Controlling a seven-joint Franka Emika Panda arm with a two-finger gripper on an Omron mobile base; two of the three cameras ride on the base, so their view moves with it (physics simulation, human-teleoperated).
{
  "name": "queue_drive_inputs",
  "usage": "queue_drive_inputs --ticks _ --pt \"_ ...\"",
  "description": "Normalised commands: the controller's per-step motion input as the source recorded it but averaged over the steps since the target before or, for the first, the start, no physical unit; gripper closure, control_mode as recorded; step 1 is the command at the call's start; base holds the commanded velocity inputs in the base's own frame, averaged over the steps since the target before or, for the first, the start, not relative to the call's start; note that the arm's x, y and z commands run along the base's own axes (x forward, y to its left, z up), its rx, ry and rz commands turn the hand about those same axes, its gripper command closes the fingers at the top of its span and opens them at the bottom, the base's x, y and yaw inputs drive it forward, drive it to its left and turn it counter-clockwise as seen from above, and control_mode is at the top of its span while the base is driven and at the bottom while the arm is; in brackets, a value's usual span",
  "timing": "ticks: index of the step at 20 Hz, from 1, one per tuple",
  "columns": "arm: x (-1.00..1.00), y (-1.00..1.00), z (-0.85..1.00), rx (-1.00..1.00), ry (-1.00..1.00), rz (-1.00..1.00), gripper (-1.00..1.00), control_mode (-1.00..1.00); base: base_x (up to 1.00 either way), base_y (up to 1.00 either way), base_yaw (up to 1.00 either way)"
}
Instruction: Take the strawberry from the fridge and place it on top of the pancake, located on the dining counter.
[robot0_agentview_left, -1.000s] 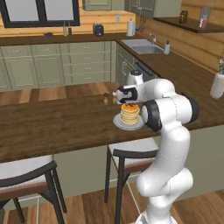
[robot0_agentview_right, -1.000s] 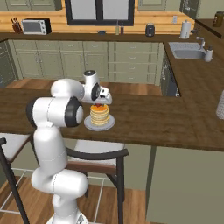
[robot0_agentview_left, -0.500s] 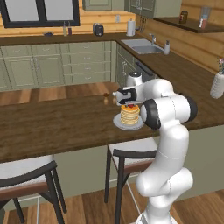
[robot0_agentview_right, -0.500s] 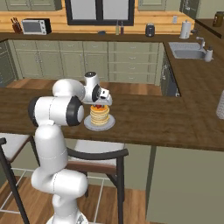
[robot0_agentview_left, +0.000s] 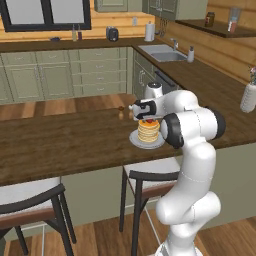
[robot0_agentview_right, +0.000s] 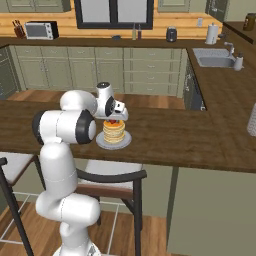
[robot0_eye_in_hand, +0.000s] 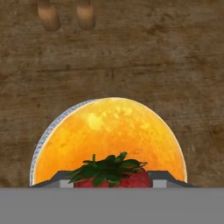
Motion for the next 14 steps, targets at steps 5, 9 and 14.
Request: queue_drive_inputs --ticks 5,9,14 --pt "0.0 0.0 0.0 0.0 0.0 0.0 -1.0 -1.0 0.0 0.0 0.0" --pt "0.0 0.0 0.0 0.0 0.0 0.0 -1.0 -1.0 0.0 0.0 0.0" --pt "0.0 0.0 0.01 0.0 0.0 0.0 -1.0 -1.0 0.0 0.0 0.0"
